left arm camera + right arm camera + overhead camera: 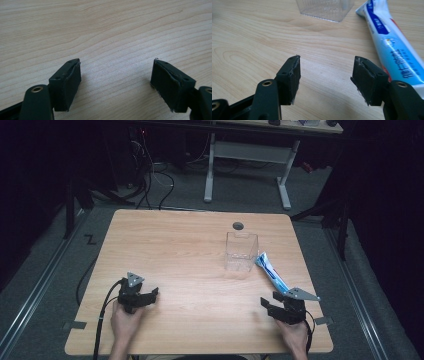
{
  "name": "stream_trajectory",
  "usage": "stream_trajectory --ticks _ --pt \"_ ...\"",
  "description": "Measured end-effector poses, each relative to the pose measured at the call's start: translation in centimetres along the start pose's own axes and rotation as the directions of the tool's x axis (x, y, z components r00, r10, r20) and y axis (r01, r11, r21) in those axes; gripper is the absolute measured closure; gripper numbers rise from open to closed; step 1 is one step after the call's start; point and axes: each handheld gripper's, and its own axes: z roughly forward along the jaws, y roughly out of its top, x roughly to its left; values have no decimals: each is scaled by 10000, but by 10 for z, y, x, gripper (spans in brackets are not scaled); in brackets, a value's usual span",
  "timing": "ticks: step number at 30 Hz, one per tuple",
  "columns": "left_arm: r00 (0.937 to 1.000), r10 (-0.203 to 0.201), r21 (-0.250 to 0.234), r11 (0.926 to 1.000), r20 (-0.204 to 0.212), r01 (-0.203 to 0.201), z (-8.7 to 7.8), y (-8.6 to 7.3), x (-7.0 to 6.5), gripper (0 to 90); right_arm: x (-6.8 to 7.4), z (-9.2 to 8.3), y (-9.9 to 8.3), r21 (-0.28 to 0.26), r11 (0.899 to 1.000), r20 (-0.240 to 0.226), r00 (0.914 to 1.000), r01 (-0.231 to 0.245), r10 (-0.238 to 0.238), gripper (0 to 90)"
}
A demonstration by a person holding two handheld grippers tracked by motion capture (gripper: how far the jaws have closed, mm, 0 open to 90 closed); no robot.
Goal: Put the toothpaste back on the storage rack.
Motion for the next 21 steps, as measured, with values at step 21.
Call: stream_trajectory --ticks 21 --pt "10000 5 4 10000 -21 -5 0 0 0 246 -25 -15 18 -697 9969 1165 9921 -375 455 458"
